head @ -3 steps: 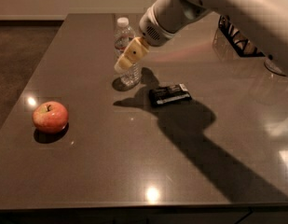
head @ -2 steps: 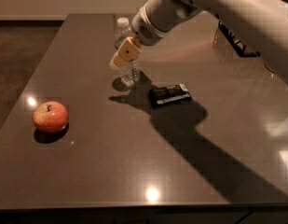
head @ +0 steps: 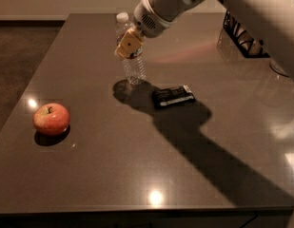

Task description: Knock water bottle over

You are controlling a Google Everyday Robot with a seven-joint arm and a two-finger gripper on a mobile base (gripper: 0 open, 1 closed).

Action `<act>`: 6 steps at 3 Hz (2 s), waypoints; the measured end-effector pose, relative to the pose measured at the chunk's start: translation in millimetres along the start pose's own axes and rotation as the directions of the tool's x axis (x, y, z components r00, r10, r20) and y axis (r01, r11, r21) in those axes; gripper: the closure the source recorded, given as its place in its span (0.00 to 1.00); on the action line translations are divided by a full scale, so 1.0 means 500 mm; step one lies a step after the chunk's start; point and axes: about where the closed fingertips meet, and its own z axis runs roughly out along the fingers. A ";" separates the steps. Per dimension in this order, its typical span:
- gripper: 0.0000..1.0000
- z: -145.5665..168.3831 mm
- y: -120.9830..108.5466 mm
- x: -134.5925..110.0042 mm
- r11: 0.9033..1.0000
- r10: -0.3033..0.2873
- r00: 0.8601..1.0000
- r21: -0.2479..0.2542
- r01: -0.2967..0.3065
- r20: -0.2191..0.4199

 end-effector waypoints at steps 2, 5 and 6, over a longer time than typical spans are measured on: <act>1.00 -0.085 -0.011 0.025 0.980 -0.187 0.932 0.010 0.200 -0.309; 0.59 0.005 0.022 0.117 0.861 -0.501 0.663 -0.243 0.447 -0.557; 0.35 0.049 0.024 0.130 0.818 -0.569 0.594 -0.315 0.481 -0.569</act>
Offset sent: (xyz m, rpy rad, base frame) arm -0.0344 -0.0754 0.0262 -0.6861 0.0638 0.2056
